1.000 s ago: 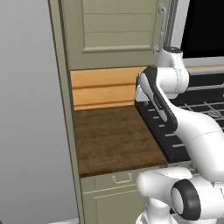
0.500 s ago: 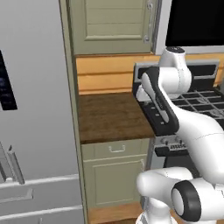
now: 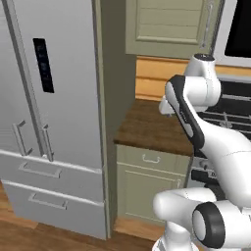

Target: Take a straw from the drawer in front and place it inside the glass cup on the dining counter.

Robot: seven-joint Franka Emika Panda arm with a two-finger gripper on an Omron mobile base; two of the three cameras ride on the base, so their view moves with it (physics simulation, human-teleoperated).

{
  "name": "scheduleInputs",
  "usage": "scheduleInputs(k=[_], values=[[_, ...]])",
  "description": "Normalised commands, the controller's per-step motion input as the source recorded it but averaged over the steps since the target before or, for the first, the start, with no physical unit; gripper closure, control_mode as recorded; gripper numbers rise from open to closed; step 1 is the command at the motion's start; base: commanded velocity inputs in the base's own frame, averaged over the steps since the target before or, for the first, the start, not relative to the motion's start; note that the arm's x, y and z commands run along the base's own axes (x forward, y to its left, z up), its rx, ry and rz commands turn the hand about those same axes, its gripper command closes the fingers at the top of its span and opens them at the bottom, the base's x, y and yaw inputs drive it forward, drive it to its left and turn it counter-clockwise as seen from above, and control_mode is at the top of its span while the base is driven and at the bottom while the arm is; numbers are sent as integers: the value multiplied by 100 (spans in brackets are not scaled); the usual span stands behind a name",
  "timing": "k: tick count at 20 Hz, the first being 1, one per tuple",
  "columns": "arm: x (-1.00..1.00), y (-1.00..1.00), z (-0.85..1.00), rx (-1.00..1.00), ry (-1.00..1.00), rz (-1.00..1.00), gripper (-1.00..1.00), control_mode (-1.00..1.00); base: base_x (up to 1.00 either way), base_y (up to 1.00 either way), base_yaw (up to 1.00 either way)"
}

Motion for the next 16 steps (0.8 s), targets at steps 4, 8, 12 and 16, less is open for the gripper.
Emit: scheduleInputs(k=[4,8,12,16], values=[[0,0,0,0,0,0,-100,100,0,-77,66],[0,0,0,0,0,0,-100,100,-8,-84,59],[0,0,0,0,0,0,-100,100,-18,-84,45],[0,0,0,0,0,0,-100,100,-13,-71,34]])
